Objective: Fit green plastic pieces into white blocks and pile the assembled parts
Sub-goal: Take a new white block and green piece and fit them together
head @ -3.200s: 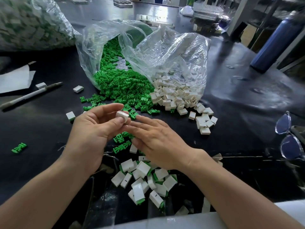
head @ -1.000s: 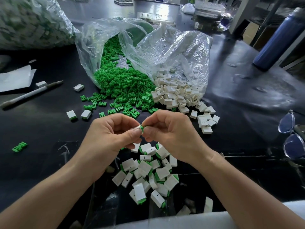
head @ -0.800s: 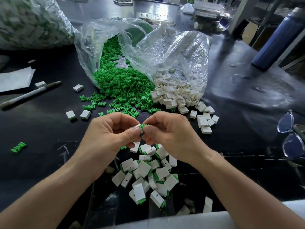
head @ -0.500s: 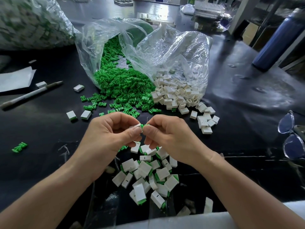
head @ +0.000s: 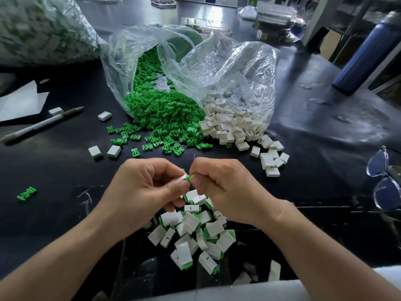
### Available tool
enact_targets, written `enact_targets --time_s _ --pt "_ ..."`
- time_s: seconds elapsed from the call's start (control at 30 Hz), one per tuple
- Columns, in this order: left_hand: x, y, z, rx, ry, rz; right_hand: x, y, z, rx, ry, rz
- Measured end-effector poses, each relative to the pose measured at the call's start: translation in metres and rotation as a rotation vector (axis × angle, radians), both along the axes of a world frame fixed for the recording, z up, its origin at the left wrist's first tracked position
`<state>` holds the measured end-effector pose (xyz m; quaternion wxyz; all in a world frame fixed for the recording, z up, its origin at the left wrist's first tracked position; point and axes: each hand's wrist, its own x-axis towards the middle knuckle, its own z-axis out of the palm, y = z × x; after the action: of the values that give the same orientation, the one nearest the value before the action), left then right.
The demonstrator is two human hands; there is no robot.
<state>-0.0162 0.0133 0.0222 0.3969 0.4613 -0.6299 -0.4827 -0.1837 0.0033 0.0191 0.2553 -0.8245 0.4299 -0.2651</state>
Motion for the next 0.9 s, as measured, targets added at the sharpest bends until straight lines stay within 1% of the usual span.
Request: enact_targets --time_s 0.1,0.23,0.4,0.5,0.53,0.57,0.63,0.7,0.73,0.83,0.9 --pt "0.0 0.001 -0.002 -0.066 -0.093 -0.021 0.0 0.002 0.003 -0.091 0.122 0.026" --pt "0.002 0.001 -0.004 -0.128 -0.191 -0.058 0.0 0.003 0.007 -0.142 0.188 0.088" --pt "0.003 0.004 -0.006 -0.208 -0.267 -0.074 -0.002 0.003 0.005 -0.152 0.28 0.123" --pt "0.003 0.004 -0.008 -0.298 -0.356 -0.092 -0.001 0.003 0.004 -0.192 0.32 0.143" --pt "0.003 0.004 -0.007 -0.309 -0.353 -0.085 -0.001 0.003 0.004 -0.216 0.289 0.134" --pt "0.002 0.003 -0.006 -0.298 -0.303 -0.078 -0.001 0.003 0.005 -0.232 0.225 0.107" --pt "0.001 0.001 -0.001 -0.218 -0.079 -0.054 -0.001 0.003 0.006 -0.213 0.03 0.036" --pt "-0.001 0.0 0.002 -0.155 0.108 -0.04 0.0 0.003 0.006 -0.13 -0.154 -0.018" --pt "-0.002 -0.001 0.003 -0.13 0.159 -0.033 0.001 0.003 0.006 -0.061 -0.225 -0.034" --pt "-0.004 -0.003 0.001 -0.067 0.249 0.015 0.0 0.001 0.008 0.235 -0.404 -0.072" --pt "-0.003 -0.004 0.0 -0.033 0.318 0.034 -0.001 -0.001 0.007 0.425 -0.507 -0.059"
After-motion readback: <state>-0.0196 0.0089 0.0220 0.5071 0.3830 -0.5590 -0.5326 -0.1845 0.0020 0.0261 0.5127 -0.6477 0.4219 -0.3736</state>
